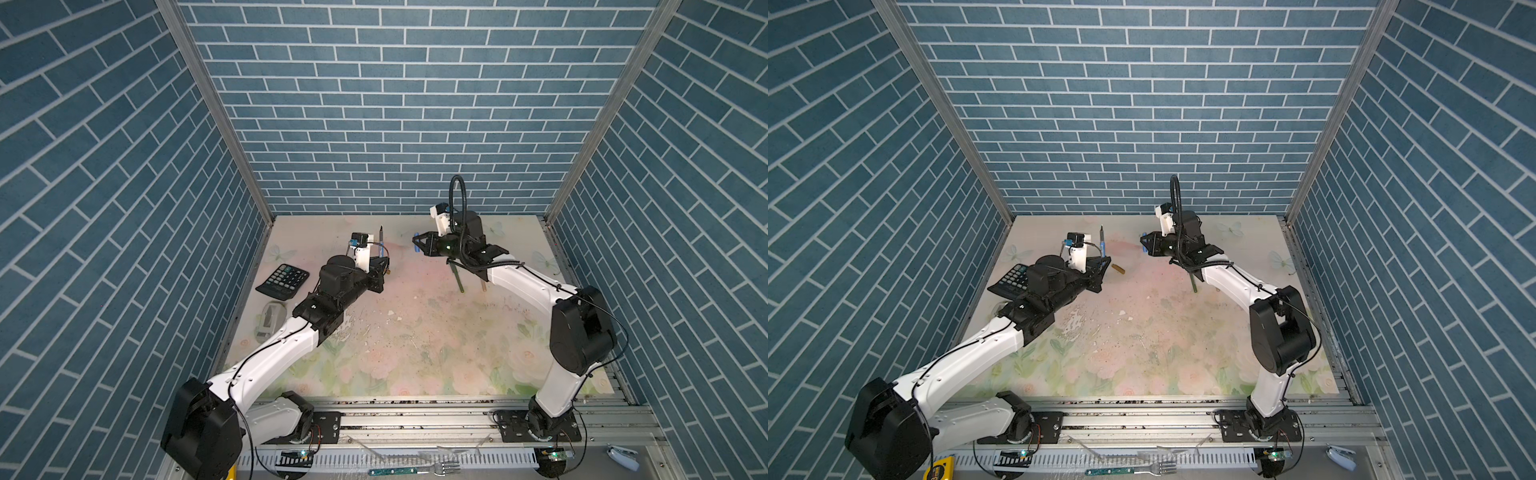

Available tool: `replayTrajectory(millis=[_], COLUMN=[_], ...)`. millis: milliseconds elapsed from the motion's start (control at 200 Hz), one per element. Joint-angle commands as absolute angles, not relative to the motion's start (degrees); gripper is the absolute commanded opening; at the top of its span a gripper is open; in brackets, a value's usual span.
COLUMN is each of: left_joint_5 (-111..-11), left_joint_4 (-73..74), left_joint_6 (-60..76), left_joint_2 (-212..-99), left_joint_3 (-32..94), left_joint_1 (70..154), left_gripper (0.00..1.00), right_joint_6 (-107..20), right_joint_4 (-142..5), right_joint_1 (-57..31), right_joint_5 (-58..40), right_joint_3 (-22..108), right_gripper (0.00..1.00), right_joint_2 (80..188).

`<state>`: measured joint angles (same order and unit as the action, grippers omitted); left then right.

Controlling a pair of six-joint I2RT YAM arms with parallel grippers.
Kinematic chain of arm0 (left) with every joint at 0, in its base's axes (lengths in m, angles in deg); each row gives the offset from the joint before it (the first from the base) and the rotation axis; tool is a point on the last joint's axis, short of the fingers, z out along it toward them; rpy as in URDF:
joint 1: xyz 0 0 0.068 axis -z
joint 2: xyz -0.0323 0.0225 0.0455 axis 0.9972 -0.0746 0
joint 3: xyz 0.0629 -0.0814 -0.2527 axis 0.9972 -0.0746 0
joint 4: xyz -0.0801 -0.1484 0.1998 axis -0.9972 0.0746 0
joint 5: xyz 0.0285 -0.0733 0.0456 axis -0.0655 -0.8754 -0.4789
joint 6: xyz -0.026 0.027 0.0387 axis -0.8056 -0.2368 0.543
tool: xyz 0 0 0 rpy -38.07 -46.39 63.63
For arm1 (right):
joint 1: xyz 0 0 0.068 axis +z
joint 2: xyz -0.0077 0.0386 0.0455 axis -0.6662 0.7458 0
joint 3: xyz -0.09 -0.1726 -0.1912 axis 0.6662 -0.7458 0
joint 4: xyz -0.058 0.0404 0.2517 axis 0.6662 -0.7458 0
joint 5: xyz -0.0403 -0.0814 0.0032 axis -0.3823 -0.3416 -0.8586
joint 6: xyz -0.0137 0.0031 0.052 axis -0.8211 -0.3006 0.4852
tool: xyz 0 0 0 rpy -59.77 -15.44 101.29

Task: Insert the pens into the pen caps
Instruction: 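Lift the blue cap with the right gripper above the left-held pen nib, then lower the blue cap with the right gripper onto the pen nib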

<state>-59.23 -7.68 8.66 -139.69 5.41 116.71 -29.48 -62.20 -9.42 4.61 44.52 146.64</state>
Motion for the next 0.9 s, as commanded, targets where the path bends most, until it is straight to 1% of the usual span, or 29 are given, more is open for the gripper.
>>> replayTrajectory(millis=[0, 155, 355, 895], left_joint_5=[-63.6, -67.0, -68.9, -72.1], left_joint_4=[-11.5, -12.4, -12.7, -12.0], left_joint_6=[8.1, 7.7, 7.3, 7.1], left_joint_2=[-139.5, -140.4, -141.4, -143.2], left_joint_3=[4.6, 4.8, 5.2, 6.2], left_joint_1=[116.6, 116.6, 116.6, 116.7], left_gripper=[0.0, 0.0, 0.0, 0.0], right_joint_6=[-25.7, -28.4, -30.9, -30.4], right_joint_4=[-52.6, -50.8, -50.0, -50.2], right_joint_1=[-8.2, -5.4, -3.1, -1.1], right_joint_5=[5.1, 2.2, -1.2, 0.5], right_joint_3=[43.4, 43.9, 44.5, 48.9], right_gripper=[0.11, 0.11, 0.11, 0.11], right_joint_2=[142.9, 139.6, 137.1, 137.3])
